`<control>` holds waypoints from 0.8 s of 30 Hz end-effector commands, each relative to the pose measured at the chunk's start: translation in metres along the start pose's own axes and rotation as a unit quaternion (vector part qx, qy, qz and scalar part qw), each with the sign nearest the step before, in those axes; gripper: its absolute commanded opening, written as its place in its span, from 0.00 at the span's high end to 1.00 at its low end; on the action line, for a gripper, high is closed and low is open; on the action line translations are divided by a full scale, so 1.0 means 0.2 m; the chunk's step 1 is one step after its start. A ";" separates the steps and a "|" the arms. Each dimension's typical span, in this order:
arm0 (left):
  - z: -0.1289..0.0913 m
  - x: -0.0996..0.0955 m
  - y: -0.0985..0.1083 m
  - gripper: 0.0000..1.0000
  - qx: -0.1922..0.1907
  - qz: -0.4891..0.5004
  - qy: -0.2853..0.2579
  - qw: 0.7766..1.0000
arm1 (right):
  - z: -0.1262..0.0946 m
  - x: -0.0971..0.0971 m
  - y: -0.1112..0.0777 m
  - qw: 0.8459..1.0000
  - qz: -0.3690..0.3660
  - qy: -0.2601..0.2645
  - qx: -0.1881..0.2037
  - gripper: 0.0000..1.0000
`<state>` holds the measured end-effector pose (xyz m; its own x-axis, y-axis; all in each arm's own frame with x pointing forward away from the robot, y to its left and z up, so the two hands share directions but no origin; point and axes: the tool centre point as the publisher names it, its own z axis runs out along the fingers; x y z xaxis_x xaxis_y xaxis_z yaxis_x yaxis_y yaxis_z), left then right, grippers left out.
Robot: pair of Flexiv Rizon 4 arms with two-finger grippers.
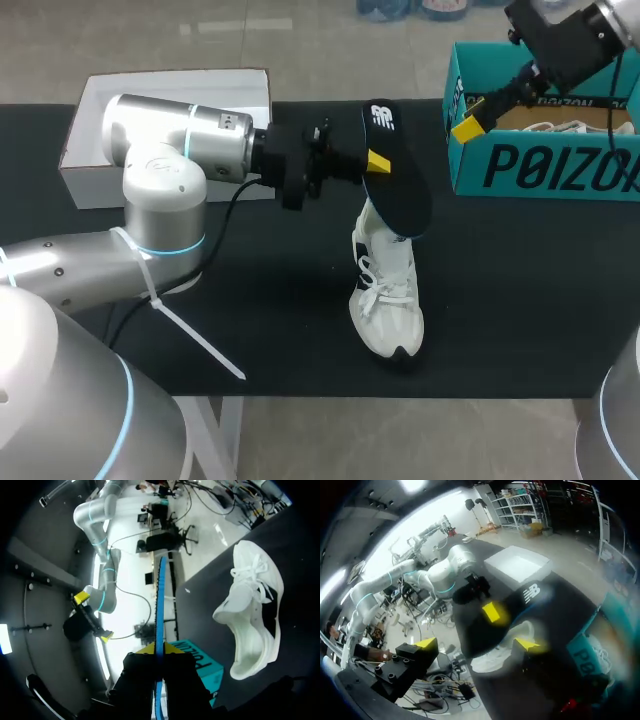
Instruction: Take the shoe out of the shoebox, open the shoe tongue, remove and reinsert the insole, then place the shoe into the shoebox
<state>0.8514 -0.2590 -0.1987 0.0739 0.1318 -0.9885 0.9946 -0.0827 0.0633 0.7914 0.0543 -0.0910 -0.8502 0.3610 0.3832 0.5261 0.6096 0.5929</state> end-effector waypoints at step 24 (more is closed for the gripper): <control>0.00 0.04 0.00 1.00 -0.015 -0.012 0.009 1.000 | -0.21 0.39 0.09 0.969 -0.094 -0.202 0.108 0.00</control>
<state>0.8549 -0.2586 -0.2081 0.0531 0.1524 -0.9869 0.9971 -0.0628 0.0439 0.7401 0.0643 -0.0191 -0.8969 0.4410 -0.0329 0.3818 0.8098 0.4454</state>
